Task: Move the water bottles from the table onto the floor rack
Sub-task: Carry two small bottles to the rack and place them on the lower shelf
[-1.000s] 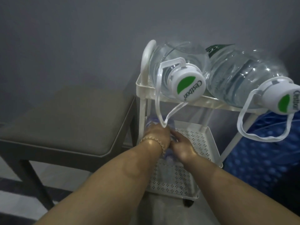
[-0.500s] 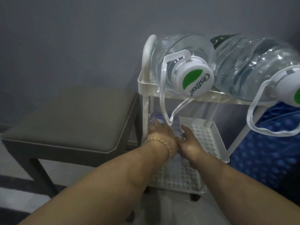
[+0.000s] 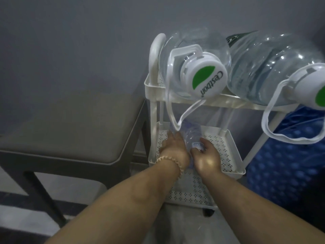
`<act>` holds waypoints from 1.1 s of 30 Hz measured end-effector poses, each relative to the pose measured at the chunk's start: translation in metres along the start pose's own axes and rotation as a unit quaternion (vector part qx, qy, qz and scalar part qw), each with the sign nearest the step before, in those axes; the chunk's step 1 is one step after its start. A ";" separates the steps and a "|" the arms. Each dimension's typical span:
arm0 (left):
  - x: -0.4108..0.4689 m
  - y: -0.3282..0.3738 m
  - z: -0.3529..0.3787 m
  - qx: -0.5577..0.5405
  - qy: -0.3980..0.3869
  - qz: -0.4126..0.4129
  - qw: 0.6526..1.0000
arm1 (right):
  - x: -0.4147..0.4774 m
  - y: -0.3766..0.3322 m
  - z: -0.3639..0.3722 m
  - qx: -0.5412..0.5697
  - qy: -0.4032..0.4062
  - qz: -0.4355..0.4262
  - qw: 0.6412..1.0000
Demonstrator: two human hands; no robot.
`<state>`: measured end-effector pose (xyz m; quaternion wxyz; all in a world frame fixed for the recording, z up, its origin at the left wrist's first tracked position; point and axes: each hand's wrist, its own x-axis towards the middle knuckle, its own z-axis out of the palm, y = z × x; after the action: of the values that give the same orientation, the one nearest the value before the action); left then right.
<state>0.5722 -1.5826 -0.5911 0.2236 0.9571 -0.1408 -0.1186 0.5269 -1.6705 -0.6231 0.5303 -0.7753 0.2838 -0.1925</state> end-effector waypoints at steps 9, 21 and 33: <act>0.005 -0.006 0.008 0.033 0.033 -0.057 0.997 | 0.002 0.008 -0.004 -0.006 -0.099 -0.043 0.994; 0.002 -0.016 0.008 0.139 0.100 0.042 0.984 | -0.002 0.014 0.003 -0.087 -0.166 -0.075 0.979; -0.111 -0.026 -0.017 0.139 -0.010 0.166 0.976 | -0.121 -0.031 -0.055 -0.390 -0.133 -0.119 0.903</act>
<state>0.4792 -1.5180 -0.5704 0.1033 0.9409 -0.3150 -0.0687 0.4088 -1.6233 -0.5734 0.1916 -0.9665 0.1691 -0.0231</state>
